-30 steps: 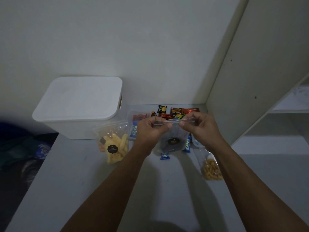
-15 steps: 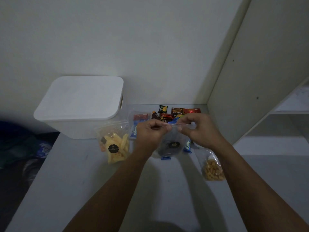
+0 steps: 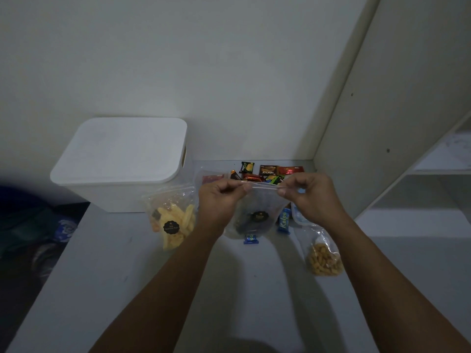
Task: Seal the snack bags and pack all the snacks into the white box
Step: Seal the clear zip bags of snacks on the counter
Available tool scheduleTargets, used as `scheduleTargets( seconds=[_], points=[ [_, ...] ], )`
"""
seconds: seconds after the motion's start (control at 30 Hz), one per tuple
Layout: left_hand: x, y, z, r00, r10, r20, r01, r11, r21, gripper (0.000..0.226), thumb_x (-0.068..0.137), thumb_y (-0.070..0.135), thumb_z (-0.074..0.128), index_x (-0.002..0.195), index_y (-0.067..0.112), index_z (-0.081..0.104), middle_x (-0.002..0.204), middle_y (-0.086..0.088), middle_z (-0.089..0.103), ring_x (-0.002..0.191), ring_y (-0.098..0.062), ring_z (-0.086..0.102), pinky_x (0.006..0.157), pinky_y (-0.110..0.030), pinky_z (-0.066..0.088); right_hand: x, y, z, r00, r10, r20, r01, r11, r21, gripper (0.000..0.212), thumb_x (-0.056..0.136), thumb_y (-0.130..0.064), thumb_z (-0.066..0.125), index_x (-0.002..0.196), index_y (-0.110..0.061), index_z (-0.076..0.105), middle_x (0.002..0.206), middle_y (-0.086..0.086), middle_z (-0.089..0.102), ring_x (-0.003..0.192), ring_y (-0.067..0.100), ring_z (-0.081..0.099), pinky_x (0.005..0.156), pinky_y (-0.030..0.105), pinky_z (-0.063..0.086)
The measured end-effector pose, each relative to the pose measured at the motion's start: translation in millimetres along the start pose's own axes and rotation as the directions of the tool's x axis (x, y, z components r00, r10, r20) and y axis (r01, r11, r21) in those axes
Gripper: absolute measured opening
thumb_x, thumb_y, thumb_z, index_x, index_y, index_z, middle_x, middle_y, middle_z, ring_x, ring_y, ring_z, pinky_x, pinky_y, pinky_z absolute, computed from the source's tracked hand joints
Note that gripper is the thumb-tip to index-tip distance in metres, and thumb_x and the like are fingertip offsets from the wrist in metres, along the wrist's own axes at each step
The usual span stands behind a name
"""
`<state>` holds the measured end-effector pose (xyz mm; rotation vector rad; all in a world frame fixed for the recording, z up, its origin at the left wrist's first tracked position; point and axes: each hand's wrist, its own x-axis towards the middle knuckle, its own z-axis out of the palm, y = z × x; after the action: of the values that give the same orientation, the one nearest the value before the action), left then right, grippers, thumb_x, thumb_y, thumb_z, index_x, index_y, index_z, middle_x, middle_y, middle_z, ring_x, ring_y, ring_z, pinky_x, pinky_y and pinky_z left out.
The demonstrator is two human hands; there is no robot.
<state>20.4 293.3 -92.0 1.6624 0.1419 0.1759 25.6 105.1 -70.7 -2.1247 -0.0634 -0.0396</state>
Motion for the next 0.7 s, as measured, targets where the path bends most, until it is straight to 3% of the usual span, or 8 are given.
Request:
scheduleTargets(
  seconds=[0.13,0.2,0.3,0.43,0.57,0.7],
  points=[
    [3,-3,-3,0.996,-0.01,-0.087,0.016,0.997,0.074,0.017,0.075,0.021,0.076,0.089,0.011,0.071,0.085,-0.001,0.07,0.08,-0.011,0.065,0.066,-0.017,0.055,-3,-2,3,0.998,0.003,-0.063,-0.002,1.0,0.019,0.005,0.078,-0.011,0.076,0.083,-0.013,0.076,0.07,-0.015,0.064,0.067,-0.001,0.058,0.061,0.013,0.042],
    [2,-3,-3,0.982,0.02,-0.185,0.005,0.991,0.137,0.03,0.071,0.033,0.078,0.083,0.008,0.066,0.081,-0.008,0.068,0.07,-0.014,0.061,0.063,-0.027,0.054,-3,-2,4,0.991,-0.008,-0.133,0.013,0.999,0.034,0.007,0.077,-0.013,0.077,0.084,-0.013,0.077,0.069,-0.013,0.065,0.066,0.004,0.06,0.061,0.016,0.046],
    [-2,8,5,0.996,-0.057,-0.064,0.066,0.987,0.148,0.037,0.079,0.037,0.071,0.068,0.003,0.062,0.062,-0.007,0.06,0.056,-0.01,0.054,0.053,-0.023,0.048,-5,-2,6,0.987,-0.045,-0.155,0.048,0.999,0.014,0.008,0.077,-0.015,0.078,0.085,-0.016,0.077,0.067,-0.016,0.063,0.063,-0.001,0.06,0.06,0.008,0.046],
    [-3,20,12,0.959,-0.269,0.086,0.269,0.963,0.011,0.03,0.09,0.03,0.061,0.071,0.007,0.064,0.062,-0.003,0.062,0.048,-0.012,0.055,0.044,-0.019,0.045,-8,-1,13,0.98,-0.12,-0.158,0.123,0.992,0.012,0.011,0.076,-0.008,0.077,0.087,-0.012,0.077,0.069,-0.017,0.062,0.064,-0.003,0.059,0.061,0.007,0.044],
    [-5,18,10,0.962,-0.236,0.137,0.241,0.97,-0.021,0.024,0.095,0.02,0.054,0.076,0.008,0.065,0.067,-0.005,0.064,0.053,-0.012,0.058,0.05,-0.022,0.046,-12,0,14,0.982,-0.113,-0.15,0.125,0.99,0.071,0.015,0.076,-0.007,0.077,0.089,-0.014,0.077,0.073,-0.008,0.066,0.073,0.014,0.063,0.067,0.016,0.048],
    [-9,14,10,0.978,-0.169,0.125,0.17,0.985,0.001,0.021,0.094,0.019,0.055,0.079,0.009,0.066,0.065,0.001,0.063,0.06,-0.008,0.059,0.057,-0.022,0.05,-13,0,13,0.986,-0.123,-0.112,0.136,0.984,0.112,0.022,0.076,-0.008,0.077,0.088,-0.025,0.073,0.074,-0.012,0.066,0.072,0.009,0.062,0.065,0.01,0.047]
  ],
)
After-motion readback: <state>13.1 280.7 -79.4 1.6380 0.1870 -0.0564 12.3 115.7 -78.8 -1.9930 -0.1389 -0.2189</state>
